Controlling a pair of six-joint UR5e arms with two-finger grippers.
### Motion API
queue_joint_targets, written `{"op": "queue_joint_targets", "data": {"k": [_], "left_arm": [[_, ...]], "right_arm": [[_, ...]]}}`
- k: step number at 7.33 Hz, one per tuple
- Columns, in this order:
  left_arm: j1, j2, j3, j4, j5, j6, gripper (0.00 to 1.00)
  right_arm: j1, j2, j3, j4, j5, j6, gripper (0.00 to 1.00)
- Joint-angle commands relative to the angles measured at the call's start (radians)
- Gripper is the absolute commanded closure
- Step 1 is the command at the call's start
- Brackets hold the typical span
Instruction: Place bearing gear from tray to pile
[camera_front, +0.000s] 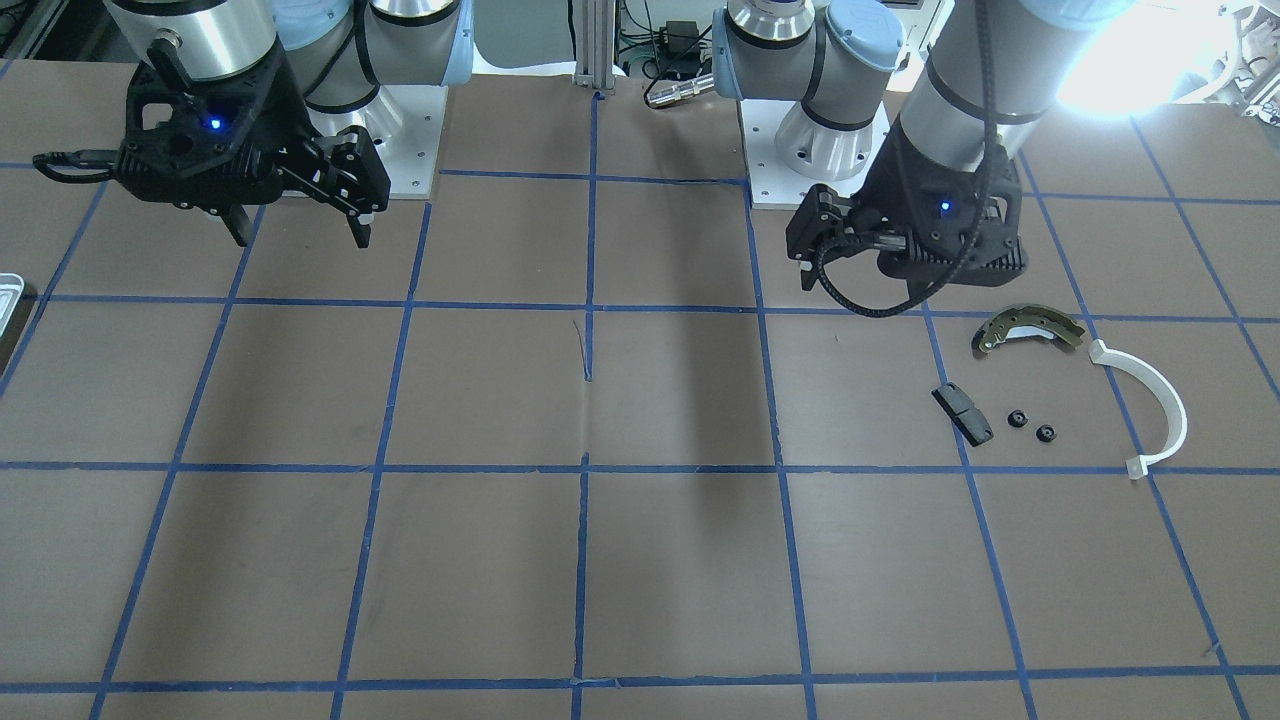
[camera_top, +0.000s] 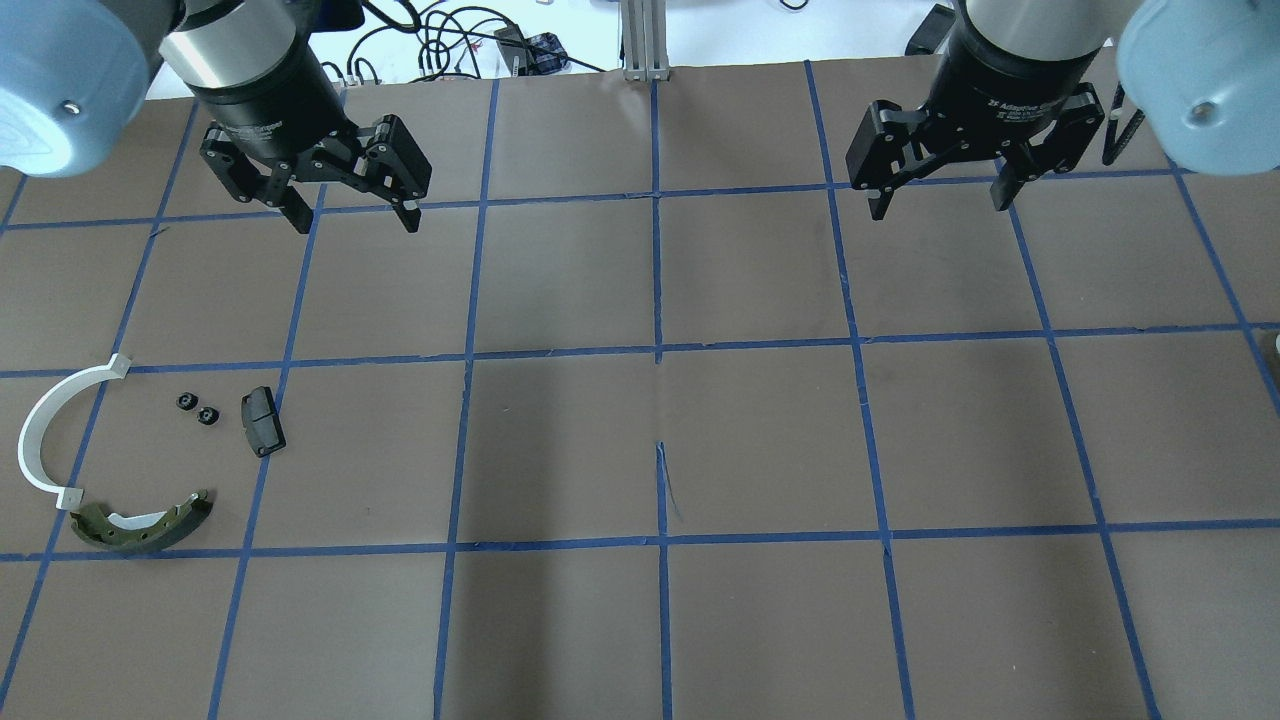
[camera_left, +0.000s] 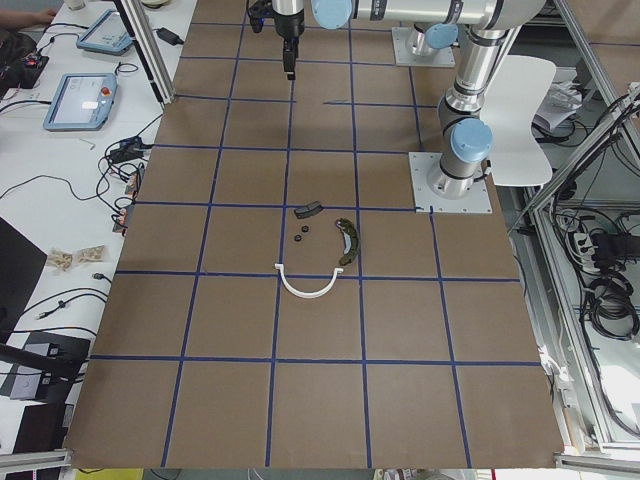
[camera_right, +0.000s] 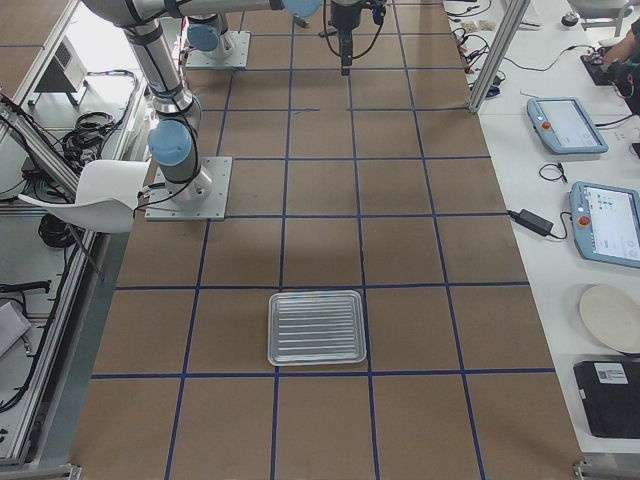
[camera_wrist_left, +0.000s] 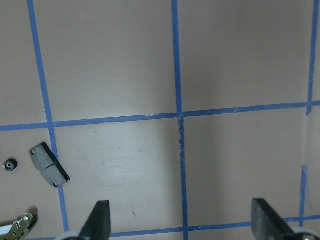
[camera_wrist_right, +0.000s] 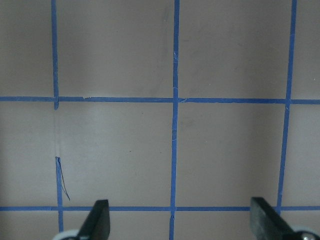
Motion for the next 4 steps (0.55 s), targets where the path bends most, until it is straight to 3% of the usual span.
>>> {"op": "queue_joint_targets", "data": {"k": [1, 4], "left_arm": [[0.008, 0.032, -0.002, -0.022, -0.015, 0.029, 0.0], [0.006, 0.041, -0.005, -0.03, 0.002, 0.023, 0.0]], "right_arm": [[0.0, -0.001, -0.001, -0.001, 0.0, 0.0, 0.0], [0.0, 0.001, -0.001, -0.007, 0.0, 0.0, 0.0]]}}
